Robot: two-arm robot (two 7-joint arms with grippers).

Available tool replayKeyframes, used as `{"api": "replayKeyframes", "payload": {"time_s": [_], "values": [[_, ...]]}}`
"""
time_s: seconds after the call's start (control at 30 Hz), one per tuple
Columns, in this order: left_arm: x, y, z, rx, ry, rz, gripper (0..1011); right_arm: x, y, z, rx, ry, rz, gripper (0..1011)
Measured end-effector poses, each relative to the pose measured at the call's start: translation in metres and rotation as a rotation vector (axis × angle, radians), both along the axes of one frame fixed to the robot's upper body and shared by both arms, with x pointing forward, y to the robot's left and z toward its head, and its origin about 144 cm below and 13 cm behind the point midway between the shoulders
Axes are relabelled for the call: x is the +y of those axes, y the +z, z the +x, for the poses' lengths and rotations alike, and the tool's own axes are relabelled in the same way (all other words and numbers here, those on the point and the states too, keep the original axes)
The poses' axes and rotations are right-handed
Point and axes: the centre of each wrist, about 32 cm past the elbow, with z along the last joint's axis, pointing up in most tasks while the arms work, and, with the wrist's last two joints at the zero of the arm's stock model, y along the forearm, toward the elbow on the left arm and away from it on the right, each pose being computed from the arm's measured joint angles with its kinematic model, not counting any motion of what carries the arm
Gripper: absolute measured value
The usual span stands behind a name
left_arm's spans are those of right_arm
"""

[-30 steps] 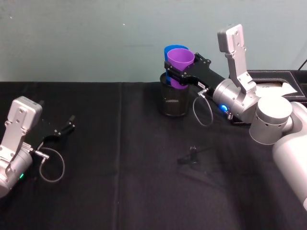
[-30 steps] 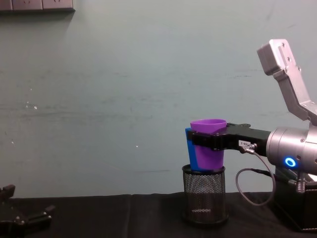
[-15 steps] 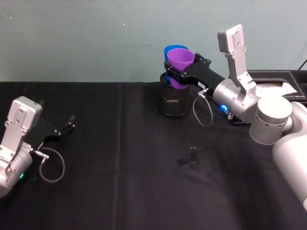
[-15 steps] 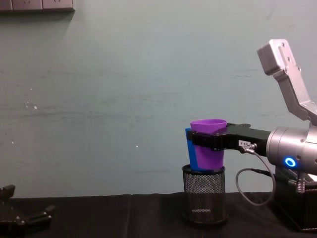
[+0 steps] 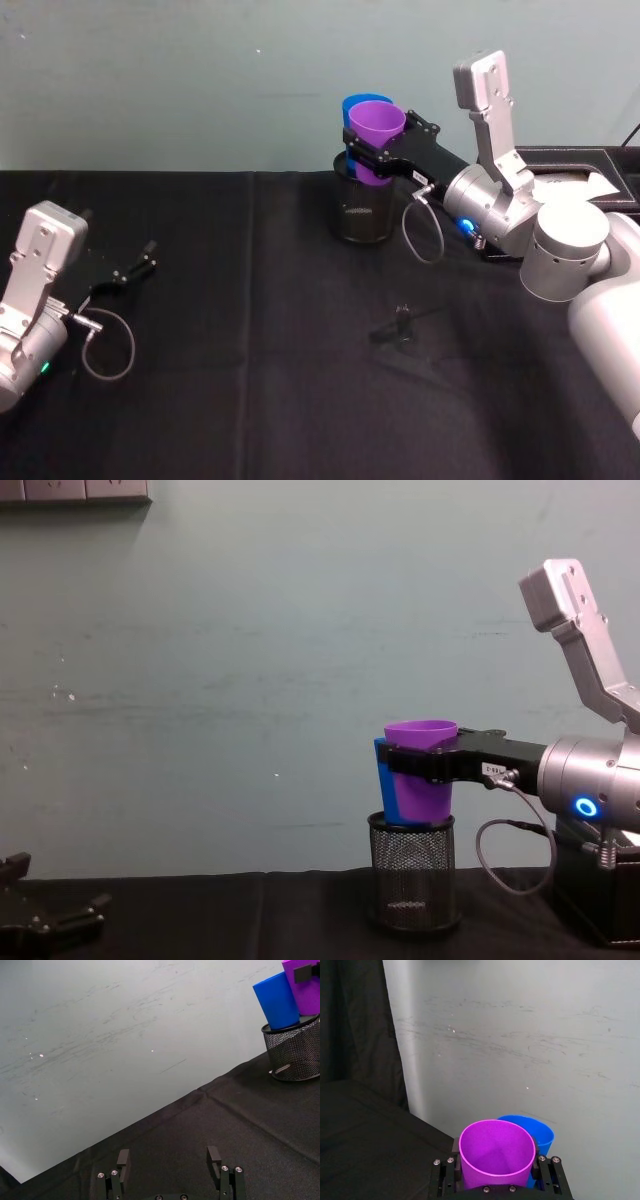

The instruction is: Pick up one cup with a gripper and tap it against the other cup.

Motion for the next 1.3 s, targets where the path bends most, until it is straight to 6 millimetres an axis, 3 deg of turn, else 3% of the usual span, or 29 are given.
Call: {"api": "replayKeyframes", "payload": {"time_s": [1.3], "values": [[0.0000,0.0000,0.0000,0.000,0.000,0.000,1000,0.0000,0.0000,0.0000,0.000,0.000,0.000,749]]}}
